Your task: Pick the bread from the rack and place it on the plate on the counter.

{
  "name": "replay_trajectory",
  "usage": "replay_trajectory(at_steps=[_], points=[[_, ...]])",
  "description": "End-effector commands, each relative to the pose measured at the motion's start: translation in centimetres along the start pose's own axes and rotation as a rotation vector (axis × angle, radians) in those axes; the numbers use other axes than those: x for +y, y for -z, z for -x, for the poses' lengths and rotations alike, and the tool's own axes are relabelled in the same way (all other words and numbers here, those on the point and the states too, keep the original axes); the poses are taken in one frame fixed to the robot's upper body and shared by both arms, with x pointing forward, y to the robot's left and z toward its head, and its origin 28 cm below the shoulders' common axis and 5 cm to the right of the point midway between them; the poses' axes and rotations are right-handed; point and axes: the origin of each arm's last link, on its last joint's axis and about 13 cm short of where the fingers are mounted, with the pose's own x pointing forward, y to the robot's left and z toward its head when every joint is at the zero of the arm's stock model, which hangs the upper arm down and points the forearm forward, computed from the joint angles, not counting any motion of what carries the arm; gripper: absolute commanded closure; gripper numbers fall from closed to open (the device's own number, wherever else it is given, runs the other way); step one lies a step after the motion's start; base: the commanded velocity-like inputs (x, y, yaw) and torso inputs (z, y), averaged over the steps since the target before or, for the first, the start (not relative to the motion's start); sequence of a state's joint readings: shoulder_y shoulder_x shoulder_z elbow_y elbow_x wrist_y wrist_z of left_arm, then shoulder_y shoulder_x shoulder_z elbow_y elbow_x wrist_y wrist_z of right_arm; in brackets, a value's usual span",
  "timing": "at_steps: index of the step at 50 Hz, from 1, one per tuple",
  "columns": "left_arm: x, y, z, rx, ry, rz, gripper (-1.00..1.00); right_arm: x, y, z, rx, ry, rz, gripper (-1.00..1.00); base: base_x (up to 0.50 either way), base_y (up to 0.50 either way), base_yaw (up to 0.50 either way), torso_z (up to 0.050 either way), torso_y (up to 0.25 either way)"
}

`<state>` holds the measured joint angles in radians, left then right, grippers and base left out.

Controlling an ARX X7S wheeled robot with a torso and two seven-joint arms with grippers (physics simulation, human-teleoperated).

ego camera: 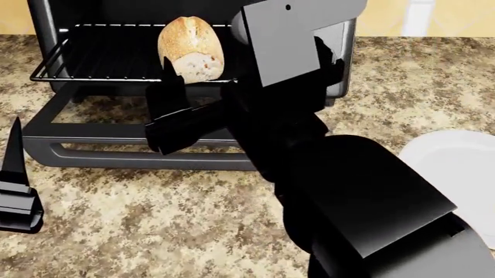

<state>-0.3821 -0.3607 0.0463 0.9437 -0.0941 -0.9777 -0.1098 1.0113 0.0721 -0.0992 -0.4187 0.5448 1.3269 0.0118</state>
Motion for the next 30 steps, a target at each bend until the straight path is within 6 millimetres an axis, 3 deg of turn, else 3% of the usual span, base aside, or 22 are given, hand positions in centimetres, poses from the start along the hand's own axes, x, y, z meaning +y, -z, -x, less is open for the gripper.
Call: replay_trajectory(at_steps=[1,30], points=[[0.0,0.1,0.0,0.003,0.004,0.000,-1.00,0.0,0.3,-0.3,0.056,-0.007,0.005,-1.00,0.00,0.00,0.00,0.000,0.000],[0.2,0.3,0.5,0.014,-0.001,0.003,-1.00,-0.6,-0.1,-2.5,0.098,-0.006,0.042,-1.00,0.00,0.00,0.00,0.000,0.000]])
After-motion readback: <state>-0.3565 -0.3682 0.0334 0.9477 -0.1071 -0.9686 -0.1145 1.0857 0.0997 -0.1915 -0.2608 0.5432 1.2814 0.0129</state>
